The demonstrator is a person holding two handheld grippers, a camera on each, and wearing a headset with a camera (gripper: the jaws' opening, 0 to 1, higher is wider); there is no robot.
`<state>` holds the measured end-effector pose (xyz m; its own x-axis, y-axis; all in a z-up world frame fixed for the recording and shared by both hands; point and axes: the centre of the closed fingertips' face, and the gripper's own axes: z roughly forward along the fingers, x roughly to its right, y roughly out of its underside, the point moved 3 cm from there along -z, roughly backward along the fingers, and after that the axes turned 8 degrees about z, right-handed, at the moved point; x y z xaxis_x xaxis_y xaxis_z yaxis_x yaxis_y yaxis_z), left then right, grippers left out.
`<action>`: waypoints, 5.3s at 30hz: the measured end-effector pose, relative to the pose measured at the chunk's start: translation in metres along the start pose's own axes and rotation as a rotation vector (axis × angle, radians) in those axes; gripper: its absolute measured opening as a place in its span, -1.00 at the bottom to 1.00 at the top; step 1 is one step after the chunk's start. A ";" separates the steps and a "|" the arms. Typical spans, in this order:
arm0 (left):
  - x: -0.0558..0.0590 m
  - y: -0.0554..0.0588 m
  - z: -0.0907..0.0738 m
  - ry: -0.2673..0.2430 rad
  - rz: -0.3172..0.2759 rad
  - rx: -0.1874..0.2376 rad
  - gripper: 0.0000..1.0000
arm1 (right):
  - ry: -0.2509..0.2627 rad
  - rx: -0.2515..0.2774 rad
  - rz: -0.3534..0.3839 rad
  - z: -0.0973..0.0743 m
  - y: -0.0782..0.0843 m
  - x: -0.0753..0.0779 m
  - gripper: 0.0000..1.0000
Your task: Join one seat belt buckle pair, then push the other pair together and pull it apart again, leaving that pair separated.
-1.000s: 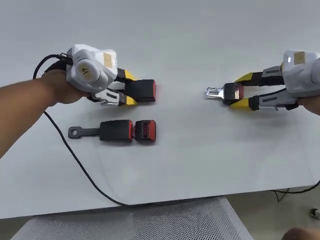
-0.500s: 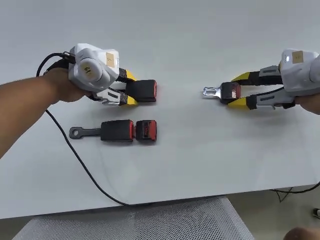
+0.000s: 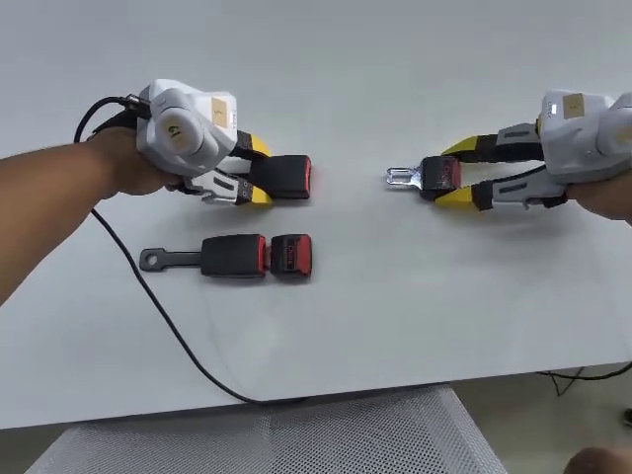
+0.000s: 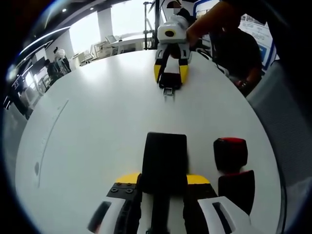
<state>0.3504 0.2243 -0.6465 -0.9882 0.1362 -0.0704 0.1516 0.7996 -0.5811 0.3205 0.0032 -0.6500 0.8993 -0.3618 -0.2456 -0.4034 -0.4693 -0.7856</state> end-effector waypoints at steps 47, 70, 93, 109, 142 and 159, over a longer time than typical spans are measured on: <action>-0.001 -0.001 0.002 0.005 0.002 -0.033 -0.33 | -0.045 0.070 -0.027 0.078 -0.050 -0.032 -0.32; 0.000 -0.003 0.001 0.026 0.035 -0.058 -0.35 | 0.006 0.022 0.003 0.094 -0.058 -0.039 -0.33; 0.000 -0.003 0.000 0.035 0.044 -0.066 -0.35 | 0.025 -0.005 0.003 0.097 -0.062 -0.035 -0.32; 0.000 -0.003 0.000 0.040 0.054 -0.075 -0.35 | 0.037 -0.019 0.000 0.098 -0.064 -0.033 -0.32; 0.000 -0.003 -0.001 0.033 0.037 -0.063 -0.34 | 0.050 -0.031 -0.005 0.090 -0.059 -0.027 -0.30; 0.001 -0.003 -0.001 0.032 0.034 -0.064 -0.33 | 0.057 -0.055 -0.029 0.059 -0.039 -0.024 -0.30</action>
<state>0.3492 0.2231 -0.6438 -0.9814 0.1814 -0.0625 0.1869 0.8301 -0.5254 0.3245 0.0780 -0.6471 0.9004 -0.3916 -0.1894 -0.3873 -0.5235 -0.7589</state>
